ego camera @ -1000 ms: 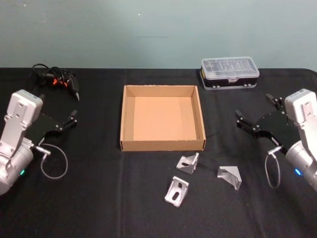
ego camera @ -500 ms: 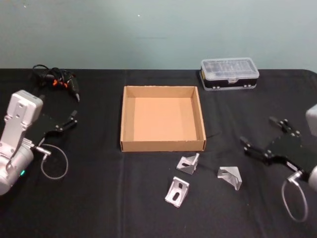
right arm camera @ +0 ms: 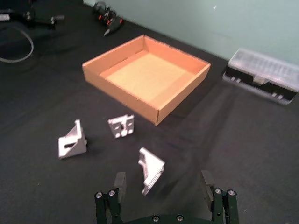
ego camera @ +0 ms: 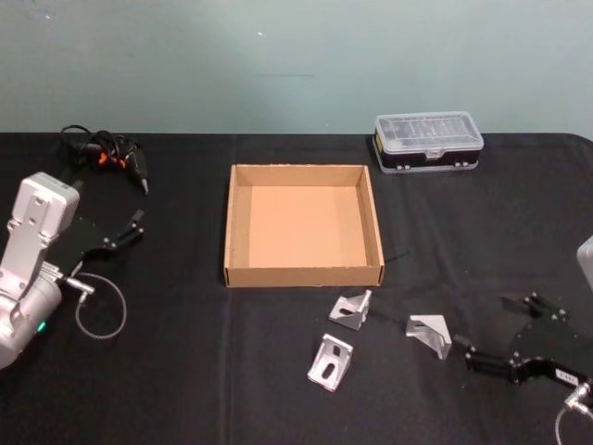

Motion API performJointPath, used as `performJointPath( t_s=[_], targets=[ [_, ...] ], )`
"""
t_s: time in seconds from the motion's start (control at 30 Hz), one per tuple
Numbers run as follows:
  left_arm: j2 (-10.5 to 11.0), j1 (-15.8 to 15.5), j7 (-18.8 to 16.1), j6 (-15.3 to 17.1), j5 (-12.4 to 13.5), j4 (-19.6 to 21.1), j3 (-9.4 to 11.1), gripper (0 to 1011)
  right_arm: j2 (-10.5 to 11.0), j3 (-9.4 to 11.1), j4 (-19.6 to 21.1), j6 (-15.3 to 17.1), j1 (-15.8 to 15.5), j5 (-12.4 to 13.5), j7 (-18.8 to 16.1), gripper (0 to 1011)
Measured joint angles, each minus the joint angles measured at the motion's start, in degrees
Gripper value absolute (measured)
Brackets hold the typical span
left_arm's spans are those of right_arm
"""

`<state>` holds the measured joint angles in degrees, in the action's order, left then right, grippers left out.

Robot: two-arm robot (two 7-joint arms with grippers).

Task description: Use one hand to pick up the angle iron from the table and place it into the box.

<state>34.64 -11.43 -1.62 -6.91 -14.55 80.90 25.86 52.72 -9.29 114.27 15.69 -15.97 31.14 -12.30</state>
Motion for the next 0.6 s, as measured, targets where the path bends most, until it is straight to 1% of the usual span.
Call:
performJointPath(
  t_s=[0.03,0.1,0.23,0.33,0.47,0.57,0.6],
  targets=[
    [0.0,0.0,0.0,0.0,0.0,0.0,0.0,1011,0.0,0.0,0.0,0.0,0.0,0.0,0.0,1004],
    [0.0,0.0,0.0,0.0,0.0,0.0,0.0,1011,-0.3,-0.7,-0.1,1.3,0.6,-0.1,-0.5,1004],
    [0.0,0.0,0.0,0.0,0.0,0.0,0.0,1011,-1.5,-2.4,-1.0,3.2,2.5,-1.1,-1.2,1004],
    [0.0,0.0,0.0,0.0,0.0,0.0,0.0,1012,-2.9,-4.4,-2.3,4.7,5.0,-2.7,-2.0,1004],
    [0.0,0.0,0.0,0.0,0.0,0.0,0.0,1011,-3.9,-6.0,-3.4,5.6,6.9,-4.2,-2.5,1004],
    [0.0,0.0,0.0,0.0,0.0,0.0,0.0,1011,-5.3,-7.8,-4.8,6.4,9.2,-6.5,-2.6,1004],
    [0.0,0.0,0.0,0.0,0.0,0.0,0.0,1011,-5.3,-7.8,-4.8,6.4,9.2,-6.5,-2.6,1004]
  ],
)
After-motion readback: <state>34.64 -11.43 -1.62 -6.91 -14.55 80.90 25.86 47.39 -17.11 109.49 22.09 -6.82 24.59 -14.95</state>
